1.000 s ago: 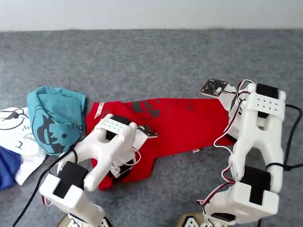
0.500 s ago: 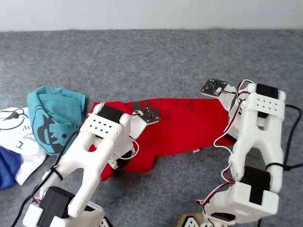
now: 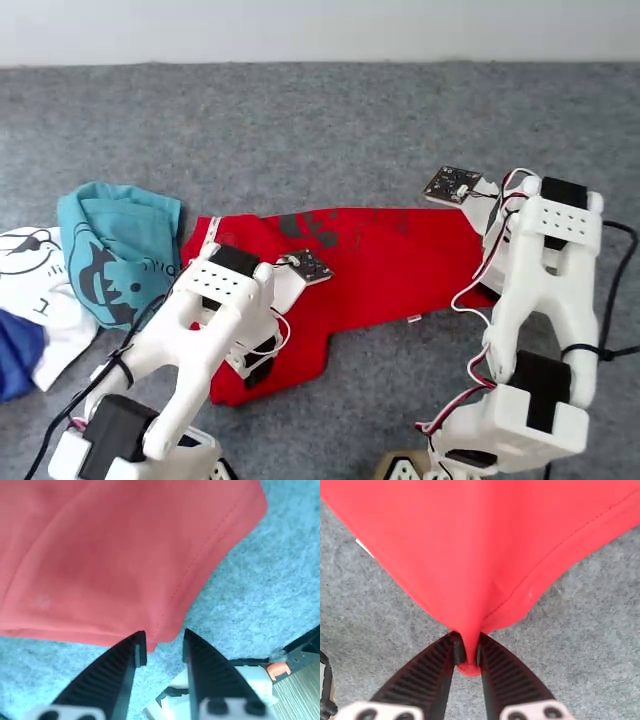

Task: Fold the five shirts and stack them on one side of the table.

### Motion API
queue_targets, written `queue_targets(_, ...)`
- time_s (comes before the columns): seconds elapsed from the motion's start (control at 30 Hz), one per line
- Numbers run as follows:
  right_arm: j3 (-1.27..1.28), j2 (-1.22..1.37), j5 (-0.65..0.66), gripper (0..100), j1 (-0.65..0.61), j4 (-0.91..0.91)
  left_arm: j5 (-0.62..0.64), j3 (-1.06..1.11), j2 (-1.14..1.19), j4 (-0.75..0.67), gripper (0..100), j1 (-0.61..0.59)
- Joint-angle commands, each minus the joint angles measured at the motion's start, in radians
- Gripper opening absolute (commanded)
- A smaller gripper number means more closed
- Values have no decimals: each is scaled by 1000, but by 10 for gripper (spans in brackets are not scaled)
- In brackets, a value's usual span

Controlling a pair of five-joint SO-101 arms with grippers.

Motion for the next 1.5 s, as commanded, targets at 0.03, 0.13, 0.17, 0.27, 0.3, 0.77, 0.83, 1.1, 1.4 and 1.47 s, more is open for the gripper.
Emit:
queue_targets(0.03,-46,-54,6,8,12,15,2,-1,29,-5,135,-2)
queue_targets(0.13,-46,-54,6,8,12,15,-17,-28,169,2,133,-2)
queue_targets(0.17,-46,-54,6,8,12,15,-20,-47,210,3,130,-2)
queue_targets(0.27,-46,-54,6,8,13,15,-20,-82,301,-3,102,0)
queue_targets(0.3,-46,-54,6,8,13,15,-23,-85,316,-5,90,3)
queue_targets(0.77,-46,-54,6,8,13,13,-20,-87,328,-23,15,72)
queue_targets(0.83,-46,-54,6,8,13,13,-18,-87,328,-20,17,74)
queue_targets(1.1,-46,-54,6,8,13,13,-6,-87,328,-18,64,75)
queue_targets(1.4,-46,-53,6,8,12,5,31,-84,331,-44,104,75)
queue_targets(1.47,-46,-53,6,8,12,4,31,-81,338,-64,104,75)
